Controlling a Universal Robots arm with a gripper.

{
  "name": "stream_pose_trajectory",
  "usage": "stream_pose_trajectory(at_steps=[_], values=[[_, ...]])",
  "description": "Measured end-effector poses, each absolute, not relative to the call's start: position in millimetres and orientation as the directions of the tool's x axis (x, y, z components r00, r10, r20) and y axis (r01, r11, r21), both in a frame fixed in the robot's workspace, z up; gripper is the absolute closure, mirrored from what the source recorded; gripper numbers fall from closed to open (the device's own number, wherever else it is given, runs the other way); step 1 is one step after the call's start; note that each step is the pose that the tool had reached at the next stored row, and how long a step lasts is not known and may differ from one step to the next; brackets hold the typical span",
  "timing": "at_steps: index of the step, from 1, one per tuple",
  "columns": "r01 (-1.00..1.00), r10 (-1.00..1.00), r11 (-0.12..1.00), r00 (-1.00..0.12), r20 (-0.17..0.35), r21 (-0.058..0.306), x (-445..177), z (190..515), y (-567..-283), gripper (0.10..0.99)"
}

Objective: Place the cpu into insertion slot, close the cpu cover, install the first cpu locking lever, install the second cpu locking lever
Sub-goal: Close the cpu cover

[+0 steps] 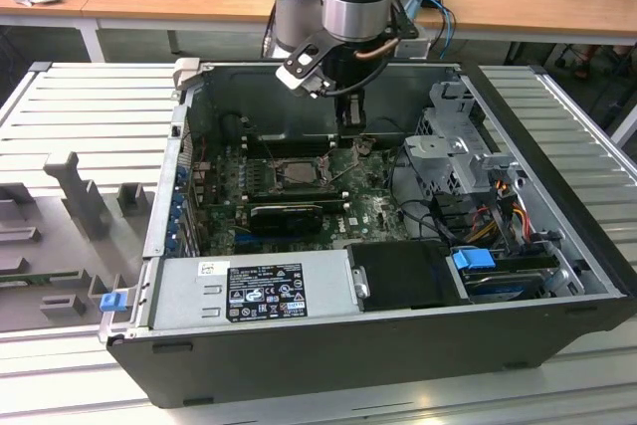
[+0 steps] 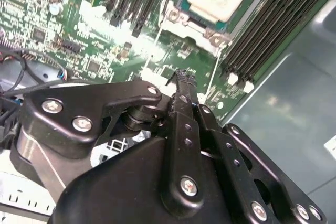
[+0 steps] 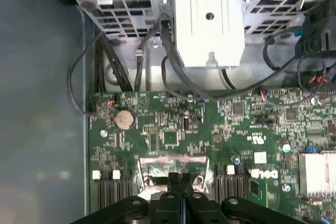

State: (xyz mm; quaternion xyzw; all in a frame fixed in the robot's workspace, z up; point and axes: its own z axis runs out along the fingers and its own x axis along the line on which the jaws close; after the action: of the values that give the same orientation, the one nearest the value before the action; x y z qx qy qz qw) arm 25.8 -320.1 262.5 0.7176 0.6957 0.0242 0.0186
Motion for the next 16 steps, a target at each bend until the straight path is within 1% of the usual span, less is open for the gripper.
stream_pose_trajectory(at_steps=[9, 11, 16], values=[[0.998, 1.000, -0.030, 0.030, 0.007, 0.059, 44, 260, -320, 0.980], [0.998, 1.000, -0.029, 0.029, 0.007, 0.056, 56, 259, -320, 0.980], [0.998, 1.000, -0.001, 0.000, 0.007, 0.056, 60, 253, -318, 0.980]])
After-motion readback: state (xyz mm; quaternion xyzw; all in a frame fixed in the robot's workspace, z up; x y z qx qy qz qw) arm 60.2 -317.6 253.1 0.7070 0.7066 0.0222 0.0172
